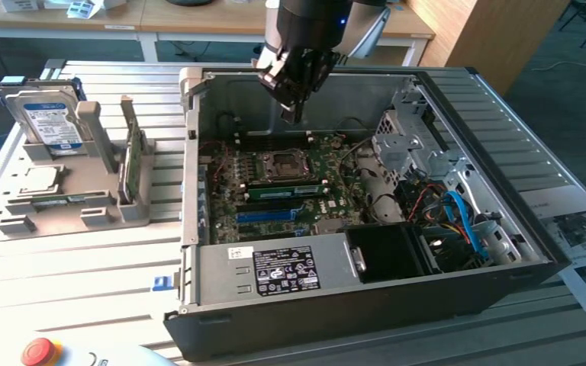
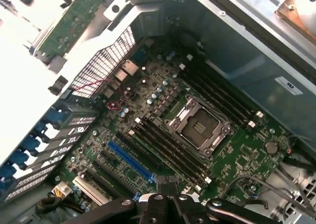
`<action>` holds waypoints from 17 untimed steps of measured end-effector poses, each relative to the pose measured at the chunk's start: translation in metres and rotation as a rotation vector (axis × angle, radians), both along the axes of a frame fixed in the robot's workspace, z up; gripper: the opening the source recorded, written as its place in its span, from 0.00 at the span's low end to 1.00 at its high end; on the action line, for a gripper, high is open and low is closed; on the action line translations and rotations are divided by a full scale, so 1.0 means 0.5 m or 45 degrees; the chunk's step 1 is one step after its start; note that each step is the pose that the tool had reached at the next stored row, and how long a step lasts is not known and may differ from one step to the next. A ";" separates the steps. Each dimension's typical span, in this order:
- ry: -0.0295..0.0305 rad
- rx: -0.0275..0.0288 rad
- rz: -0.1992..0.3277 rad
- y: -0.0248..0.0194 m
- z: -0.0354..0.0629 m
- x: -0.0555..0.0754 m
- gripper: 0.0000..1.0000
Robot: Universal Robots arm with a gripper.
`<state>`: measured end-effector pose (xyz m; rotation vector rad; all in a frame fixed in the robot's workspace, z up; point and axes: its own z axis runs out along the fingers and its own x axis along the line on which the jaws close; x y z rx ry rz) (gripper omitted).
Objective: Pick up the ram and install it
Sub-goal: 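Press down the ram until it locks into place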
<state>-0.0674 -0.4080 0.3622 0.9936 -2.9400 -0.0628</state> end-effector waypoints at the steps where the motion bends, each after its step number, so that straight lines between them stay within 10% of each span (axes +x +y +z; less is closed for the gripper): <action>1: 0.0000 0.0000 -0.020 0.0000 0.000 0.000 0.10; 17: 0.0000 0.0000 -0.351 0.0000 0.000 0.000 0.10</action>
